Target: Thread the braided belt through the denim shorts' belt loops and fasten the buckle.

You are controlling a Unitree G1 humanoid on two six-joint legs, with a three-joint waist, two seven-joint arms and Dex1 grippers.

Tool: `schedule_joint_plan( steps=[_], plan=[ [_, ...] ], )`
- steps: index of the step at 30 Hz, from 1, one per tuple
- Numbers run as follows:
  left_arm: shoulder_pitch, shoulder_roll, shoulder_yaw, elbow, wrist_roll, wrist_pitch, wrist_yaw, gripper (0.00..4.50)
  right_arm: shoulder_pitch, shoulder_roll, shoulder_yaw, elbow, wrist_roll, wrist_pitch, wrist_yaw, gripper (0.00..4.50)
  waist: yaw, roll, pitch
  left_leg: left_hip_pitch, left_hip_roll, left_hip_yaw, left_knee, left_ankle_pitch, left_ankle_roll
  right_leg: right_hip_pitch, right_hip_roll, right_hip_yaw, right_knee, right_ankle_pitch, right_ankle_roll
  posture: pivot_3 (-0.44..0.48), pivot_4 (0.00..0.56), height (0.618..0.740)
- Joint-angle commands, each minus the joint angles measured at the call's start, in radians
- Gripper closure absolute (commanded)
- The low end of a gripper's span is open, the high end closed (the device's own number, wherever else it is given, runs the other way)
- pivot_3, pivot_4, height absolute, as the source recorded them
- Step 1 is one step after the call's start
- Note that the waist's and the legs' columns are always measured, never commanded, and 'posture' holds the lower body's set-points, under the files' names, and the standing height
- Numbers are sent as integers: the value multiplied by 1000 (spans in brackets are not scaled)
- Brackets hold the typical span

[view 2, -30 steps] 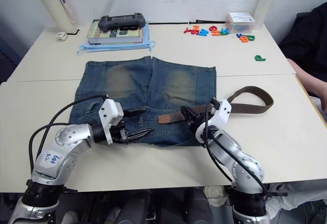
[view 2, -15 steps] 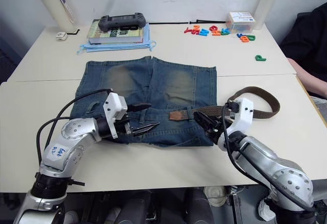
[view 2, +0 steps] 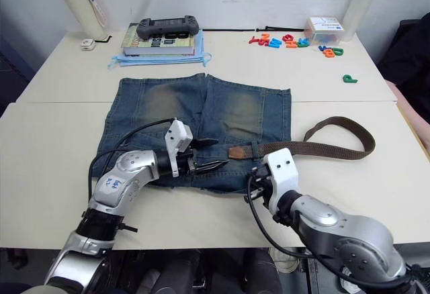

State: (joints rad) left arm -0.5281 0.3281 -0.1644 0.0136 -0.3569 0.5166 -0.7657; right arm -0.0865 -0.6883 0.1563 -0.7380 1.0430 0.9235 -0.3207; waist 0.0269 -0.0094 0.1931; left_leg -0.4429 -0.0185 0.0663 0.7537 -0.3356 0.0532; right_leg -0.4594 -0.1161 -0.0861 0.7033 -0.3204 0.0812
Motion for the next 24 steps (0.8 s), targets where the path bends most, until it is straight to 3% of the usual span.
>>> schedule_joint_plan(
  steps=[1, 12, 14, 20, 24],
  plan=[
    [-23, -37, 17, 9, -69, 155, 15, 481, 14, 34, 13, -2, -92, 23, -7, 4378, 0, 0, 0, 0, 0, 0, 0, 0, 0, 0, 0, 0, 0, 0, 0, 0, 150, 667],
    [-116, -143, 119, 59, -176, 591, 169, 481, 20, 158, -3, -44, -194, 92, 10, 4378, 0, -1, -1, 8, 0, -5, -1, 0, 0, 12, 0, -5, -7, 1, 1, 0, 150, 667],
    [-123, -143, 107, 54, -182, 629, 164, 481, 20, 173, -13, -51, -206, 103, 14, 4378, 0, -1, -1, 7, 0, -6, -1, 0, 0, 12, 0, -5, -8, 1, 2, 0, 150, 667],
    [-114, -110, -69, -10, -129, 592, 102, 481, 14, 209, -25, -53, -238, 129, 36, 4378, 0, -1, -1, 9, 0, -6, -1, -1, -1, 14, 0, -5, -8, 1, 2, 0, 150, 667],
    [-147, -134, -76, 22, -115, 596, 126, 481, 6, 231, -33, -62, -255, 146, 50, 4378, 1, -1, -2, 10, 0, -6, -1, -1, -1, 14, 0, -5, -9, 1, 1, 0, 150, 667]
  ],
)
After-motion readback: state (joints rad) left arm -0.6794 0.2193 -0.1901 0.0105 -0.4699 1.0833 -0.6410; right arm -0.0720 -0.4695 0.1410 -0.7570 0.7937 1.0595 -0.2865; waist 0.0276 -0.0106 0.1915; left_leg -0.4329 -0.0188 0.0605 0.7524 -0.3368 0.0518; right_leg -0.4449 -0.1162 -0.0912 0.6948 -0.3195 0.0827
